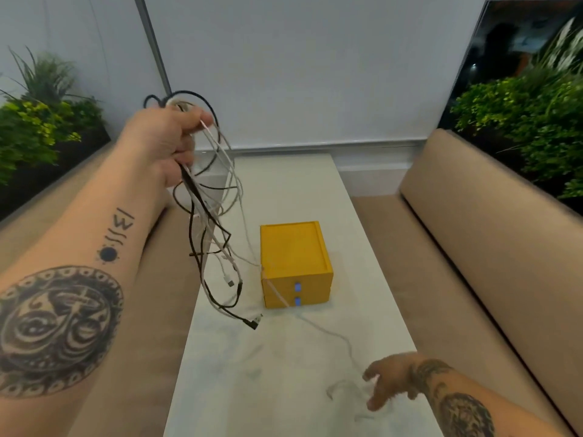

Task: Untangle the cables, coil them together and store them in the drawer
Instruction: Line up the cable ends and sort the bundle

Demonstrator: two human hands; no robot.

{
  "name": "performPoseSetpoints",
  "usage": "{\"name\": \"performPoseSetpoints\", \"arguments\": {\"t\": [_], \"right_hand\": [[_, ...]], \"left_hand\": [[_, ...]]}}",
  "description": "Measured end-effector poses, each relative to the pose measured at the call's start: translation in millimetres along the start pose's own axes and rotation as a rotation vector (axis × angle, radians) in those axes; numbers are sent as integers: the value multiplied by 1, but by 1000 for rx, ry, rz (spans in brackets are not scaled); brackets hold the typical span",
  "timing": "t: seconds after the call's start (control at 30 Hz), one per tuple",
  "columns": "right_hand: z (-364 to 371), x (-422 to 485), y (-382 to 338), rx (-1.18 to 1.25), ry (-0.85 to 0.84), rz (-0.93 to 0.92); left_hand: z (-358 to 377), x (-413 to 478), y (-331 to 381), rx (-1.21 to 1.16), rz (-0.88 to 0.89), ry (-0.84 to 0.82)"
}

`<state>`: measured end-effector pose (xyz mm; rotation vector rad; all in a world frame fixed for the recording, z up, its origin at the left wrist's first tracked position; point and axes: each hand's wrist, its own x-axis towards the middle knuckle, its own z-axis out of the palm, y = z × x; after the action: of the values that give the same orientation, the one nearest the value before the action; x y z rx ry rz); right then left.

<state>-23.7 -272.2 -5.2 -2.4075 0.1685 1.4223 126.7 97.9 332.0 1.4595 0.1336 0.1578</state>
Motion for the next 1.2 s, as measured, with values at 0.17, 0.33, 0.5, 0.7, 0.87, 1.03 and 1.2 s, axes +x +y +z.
{"name": "performPoseSetpoints", "arguments": {"t": [0.17,0.33,0.5,0.7,0.87,1.03,1.2], "right_hand": [[-83,-69,-105,485,211,-534],[-129,-167,-229,793,497,-928],[-139,-166,-238,1059,406,-894],[-189,-117,-141,1747,412,-709],[-210,-83,-59,2049,616,-505],[-210,-74,-61,2178,688,-579],[-204,-72,-100,2012,562,-673]], "left_hand": [[21,-15,-13,135,-9,-135],[46,-22,-32,325,-11,-245],[38,-22,-35,376,-101,-235],[-31,2,-43,64,-341,49],[-81,14,-47,-99,-413,135],[-78,17,-59,-147,-428,161],[-45,10,-68,-166,-451,88]]}}
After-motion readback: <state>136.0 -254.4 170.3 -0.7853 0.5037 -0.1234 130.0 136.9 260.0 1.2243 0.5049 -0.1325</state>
